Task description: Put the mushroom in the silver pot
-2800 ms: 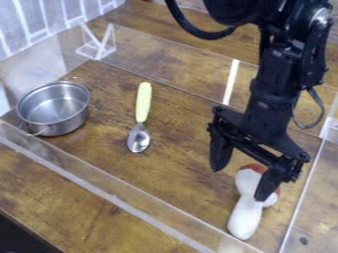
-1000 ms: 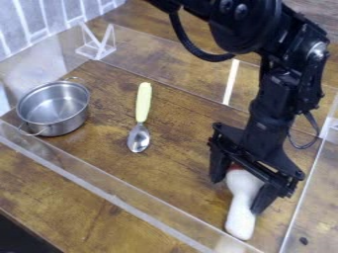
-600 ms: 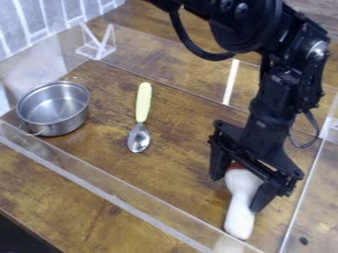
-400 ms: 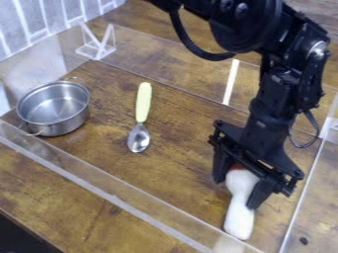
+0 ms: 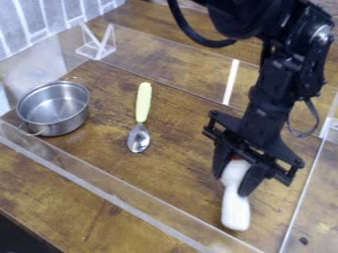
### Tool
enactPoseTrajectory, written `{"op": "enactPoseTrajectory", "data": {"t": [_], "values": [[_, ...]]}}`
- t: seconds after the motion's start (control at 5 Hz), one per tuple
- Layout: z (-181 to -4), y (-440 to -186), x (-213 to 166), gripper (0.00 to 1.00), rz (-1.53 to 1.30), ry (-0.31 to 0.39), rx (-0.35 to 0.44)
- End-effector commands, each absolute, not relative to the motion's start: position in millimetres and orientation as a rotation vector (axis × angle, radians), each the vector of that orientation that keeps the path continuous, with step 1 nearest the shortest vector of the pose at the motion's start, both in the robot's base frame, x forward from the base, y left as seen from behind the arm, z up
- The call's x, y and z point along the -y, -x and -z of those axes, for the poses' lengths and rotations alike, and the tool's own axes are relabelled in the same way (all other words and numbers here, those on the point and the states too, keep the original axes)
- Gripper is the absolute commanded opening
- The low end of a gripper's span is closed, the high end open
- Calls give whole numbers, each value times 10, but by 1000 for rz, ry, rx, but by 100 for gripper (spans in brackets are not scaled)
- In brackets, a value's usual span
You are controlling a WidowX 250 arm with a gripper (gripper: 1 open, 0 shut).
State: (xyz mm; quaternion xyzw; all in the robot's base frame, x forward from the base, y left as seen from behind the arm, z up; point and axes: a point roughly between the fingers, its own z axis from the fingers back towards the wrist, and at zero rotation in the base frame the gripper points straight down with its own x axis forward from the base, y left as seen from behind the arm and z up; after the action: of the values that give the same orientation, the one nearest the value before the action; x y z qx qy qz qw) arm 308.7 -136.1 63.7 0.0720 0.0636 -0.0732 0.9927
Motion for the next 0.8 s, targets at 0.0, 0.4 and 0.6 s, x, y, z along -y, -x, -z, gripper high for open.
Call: {"op": "enactPoseTrajectory", "data": {"t": [0.0,0.4,0.6], "values": [[-1257,-3197,1336,100,150,-113,-1],[-1527,-3144,1386,100,158,-133,38],[-1379,-3109,1495,100,172,-122,28]]}}
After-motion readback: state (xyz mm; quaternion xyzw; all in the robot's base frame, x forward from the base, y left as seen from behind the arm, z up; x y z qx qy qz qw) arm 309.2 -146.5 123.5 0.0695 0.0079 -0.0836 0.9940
